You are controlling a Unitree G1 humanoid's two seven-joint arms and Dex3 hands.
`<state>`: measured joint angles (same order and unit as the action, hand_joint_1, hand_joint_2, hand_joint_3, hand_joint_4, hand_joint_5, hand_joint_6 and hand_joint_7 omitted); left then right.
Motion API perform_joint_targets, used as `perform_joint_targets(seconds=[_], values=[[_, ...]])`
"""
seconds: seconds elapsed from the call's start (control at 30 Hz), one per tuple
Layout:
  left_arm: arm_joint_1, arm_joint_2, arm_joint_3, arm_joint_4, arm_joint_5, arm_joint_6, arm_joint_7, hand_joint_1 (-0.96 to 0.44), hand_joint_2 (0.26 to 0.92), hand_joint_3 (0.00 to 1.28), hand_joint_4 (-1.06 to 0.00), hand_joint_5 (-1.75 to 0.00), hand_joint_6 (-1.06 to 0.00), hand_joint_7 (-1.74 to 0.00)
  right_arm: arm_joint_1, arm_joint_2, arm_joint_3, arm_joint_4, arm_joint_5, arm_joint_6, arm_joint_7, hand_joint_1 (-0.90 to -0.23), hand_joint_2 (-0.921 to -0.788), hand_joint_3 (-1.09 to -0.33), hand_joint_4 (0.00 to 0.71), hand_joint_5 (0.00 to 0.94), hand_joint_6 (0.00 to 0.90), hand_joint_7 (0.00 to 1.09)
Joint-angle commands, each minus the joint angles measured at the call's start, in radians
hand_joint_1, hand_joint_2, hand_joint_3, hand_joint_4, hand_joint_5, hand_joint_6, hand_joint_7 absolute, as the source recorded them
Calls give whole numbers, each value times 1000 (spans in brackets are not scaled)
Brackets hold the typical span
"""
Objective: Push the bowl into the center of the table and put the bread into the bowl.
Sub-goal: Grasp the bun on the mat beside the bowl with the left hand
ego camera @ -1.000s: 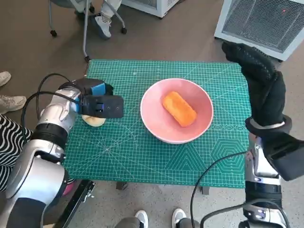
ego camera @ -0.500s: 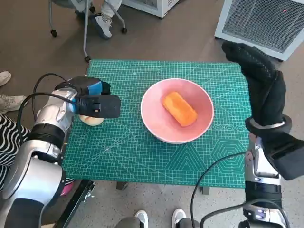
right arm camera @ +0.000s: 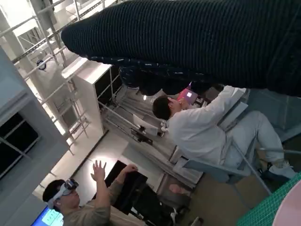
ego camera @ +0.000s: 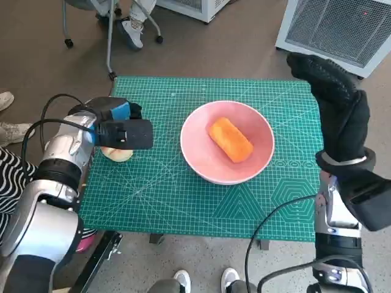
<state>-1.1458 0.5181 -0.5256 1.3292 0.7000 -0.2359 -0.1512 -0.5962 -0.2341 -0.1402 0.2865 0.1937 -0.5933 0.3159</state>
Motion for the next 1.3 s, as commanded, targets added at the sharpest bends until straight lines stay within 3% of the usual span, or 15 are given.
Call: perform_joint_targets(seconds=[0.03,0.6,0.97,1.07,1.1,1.17,1.2,1.23,1.3], values=[[1,23,25,4,-21,-7,-4,1,918,28,-749,-1142,-671,-1077,26,4,5,8,0,11,6,-757,-921,-763,171,0,-1,546],[-20,34,80,-16,-56,-35,-32,1,920,26,-758,-1128,-658,-1093,21,5,4,25,-2,7,5,-757,-921,-762,171,0,-1,544],[-42,75,158,-82,-131,-133,-67,1,920,34,-738,-1108,-655,-1138,28,7,6,19,-4,6,4,-756,-921,-760,171,0,-1,556],[-37,96,167,-95,-142,-120,-118,2,921,58,-711,-1137,-623,-1168,31,7,6,17,-3,4,4,-756,-921,-759,171,0,-1,557],[-35,102,168,-98,-145,-110,-140,8,904,58,-652,-1012,-581,-1051,31,7,6,16,-3,5,4,-755,-921,-760,171,0,-1,557],[-39,112,162,-104,-141,-73,-198,29,868,52,-617,-511,-581,-577,33,7,7,13,-3,5,4,-754,-921,-760,171,0,-1,557],[-55,116,147,-107,-126,-24,-257,21,838,50,-501,-408,-502,-463,35,6,6,11,-3,5,5,-754,-921,-760,171,0,-1,557],[-66,119,137,-111,-116,12,-301,-42,763,34,-320,-261,-323,-296,36,5,6,9,-2,5,5,-752,-921,-760,171,0,-1,556],[-75,130,124,-127,-104,46,-359,-149,680,17,-131,-106,-132,-121,38,4,5,5,-2,7,5,-751,-921,-760,170,0,-1,556]])
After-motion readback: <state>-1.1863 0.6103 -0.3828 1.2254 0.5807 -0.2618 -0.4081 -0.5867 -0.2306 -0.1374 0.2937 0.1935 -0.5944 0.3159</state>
